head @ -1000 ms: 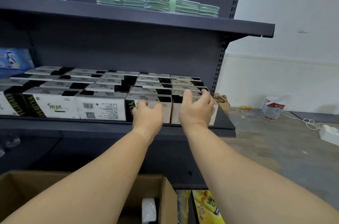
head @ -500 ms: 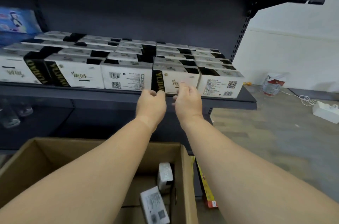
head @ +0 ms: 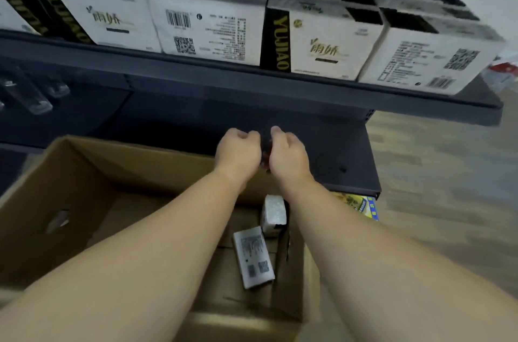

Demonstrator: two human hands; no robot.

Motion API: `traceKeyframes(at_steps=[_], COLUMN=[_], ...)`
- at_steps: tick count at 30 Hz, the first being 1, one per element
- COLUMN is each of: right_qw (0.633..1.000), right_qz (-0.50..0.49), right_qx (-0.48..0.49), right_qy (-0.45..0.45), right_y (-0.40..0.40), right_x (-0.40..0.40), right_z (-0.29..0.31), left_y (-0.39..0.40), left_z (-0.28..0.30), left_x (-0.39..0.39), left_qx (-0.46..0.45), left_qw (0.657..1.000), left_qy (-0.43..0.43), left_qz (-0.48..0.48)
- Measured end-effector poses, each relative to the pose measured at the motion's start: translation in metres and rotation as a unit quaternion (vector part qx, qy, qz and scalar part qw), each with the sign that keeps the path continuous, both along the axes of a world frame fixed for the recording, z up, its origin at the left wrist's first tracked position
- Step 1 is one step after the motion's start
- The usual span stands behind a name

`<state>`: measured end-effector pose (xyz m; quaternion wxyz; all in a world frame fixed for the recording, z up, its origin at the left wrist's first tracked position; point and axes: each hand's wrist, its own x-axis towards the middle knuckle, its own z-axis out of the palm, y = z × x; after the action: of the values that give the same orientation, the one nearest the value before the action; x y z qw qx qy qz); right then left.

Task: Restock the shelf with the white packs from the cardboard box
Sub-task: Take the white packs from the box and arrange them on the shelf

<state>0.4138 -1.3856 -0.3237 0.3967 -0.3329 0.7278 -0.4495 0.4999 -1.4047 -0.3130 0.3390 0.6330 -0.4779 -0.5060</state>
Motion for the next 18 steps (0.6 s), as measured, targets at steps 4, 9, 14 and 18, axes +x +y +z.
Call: traceKeyframes(at_steps=[4, 9, 14, 18], right_qw=[0.999, 0.995, 0.986, 0.977], right_qz=[0.007, 0.006, -0.014, -0.05], right_qx=[0.029, 0.097, 0.164, 0.201], right_qy=[-0.01, -0.016, -0.025, -0.047], right_y=[-0.005, 0.006, 0.014, 0.016], right_x=[0.0, 0.006, 0.01, 0.023], right_z=[-0.037, -0.088, -0.117, -0.132], left_y=[-0.004, -0.006, -0.007, -0.013], left_z=[-0.032, -0.079, -0.116, -0.14], left_x=[0.0, 0.007, 0.018, 0.027], left_qx=[0.033, 0.08, 0.135, 0.159], left_qw=[0.999, 0.996, 0.989, 0.981], left_qy=[-0.001, -0.037, -0.052, -0.069], left_qz=[0.013, 0.014, -0.034, -0.083])
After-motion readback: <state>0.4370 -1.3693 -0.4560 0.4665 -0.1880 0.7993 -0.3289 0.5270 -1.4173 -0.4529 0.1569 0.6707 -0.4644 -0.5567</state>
